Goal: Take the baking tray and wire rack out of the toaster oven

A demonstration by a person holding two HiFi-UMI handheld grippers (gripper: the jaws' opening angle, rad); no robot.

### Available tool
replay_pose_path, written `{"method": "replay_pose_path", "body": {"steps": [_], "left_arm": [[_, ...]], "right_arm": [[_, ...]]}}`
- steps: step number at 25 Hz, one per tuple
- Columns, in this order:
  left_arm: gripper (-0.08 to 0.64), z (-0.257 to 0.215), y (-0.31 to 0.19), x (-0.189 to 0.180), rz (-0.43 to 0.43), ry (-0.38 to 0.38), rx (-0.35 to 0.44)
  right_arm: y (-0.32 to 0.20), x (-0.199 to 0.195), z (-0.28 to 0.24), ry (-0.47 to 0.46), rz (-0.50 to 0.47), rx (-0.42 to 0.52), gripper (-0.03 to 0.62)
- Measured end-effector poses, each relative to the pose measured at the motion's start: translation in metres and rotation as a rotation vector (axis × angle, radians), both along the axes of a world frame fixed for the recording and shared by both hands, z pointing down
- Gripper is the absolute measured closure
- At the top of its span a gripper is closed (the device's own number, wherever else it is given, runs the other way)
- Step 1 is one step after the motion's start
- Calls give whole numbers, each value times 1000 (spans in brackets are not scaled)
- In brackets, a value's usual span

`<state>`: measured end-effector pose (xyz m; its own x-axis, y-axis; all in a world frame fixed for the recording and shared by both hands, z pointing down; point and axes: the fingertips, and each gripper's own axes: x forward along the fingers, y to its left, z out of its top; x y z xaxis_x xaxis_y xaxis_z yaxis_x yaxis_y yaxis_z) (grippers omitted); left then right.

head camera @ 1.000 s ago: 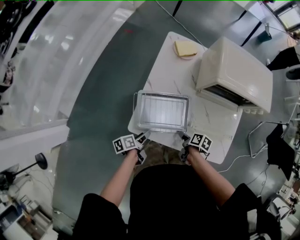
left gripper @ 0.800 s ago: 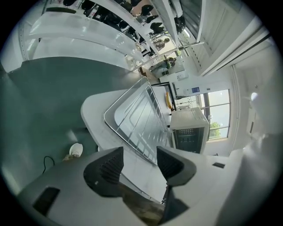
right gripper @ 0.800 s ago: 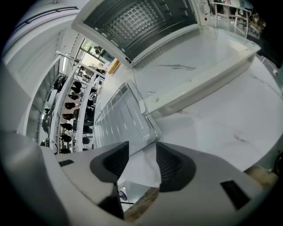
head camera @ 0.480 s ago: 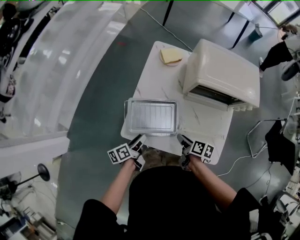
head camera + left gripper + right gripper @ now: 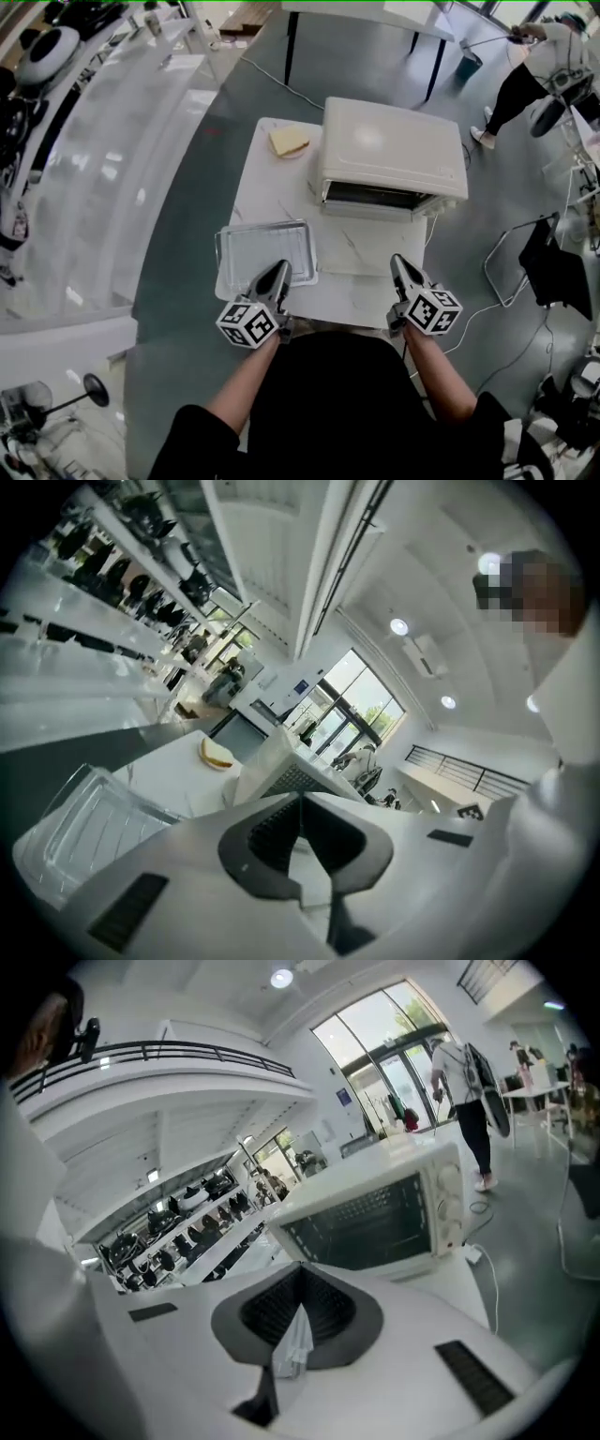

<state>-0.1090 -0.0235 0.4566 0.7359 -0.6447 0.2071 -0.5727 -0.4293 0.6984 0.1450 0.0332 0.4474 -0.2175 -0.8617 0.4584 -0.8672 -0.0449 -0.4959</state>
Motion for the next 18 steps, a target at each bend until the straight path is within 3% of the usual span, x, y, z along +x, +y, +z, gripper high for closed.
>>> {"method": "replay_pose_path", "body": {"steps": [8,11,16,18], "left_arm": [[540,-71,-16,74,56,-148,289],[541,-85,-27,94,62,-187,361],[541,-97,-36,120,89,-320,489],[541,-101,-39,128,92,-329,496]], "right_arm": [[10,83,-64,200,30,179,569],[6,104,-83,261,47,237,569],[7,120,-87,307,59,250,570],[8,126,-88,334,59,248,571]]}}
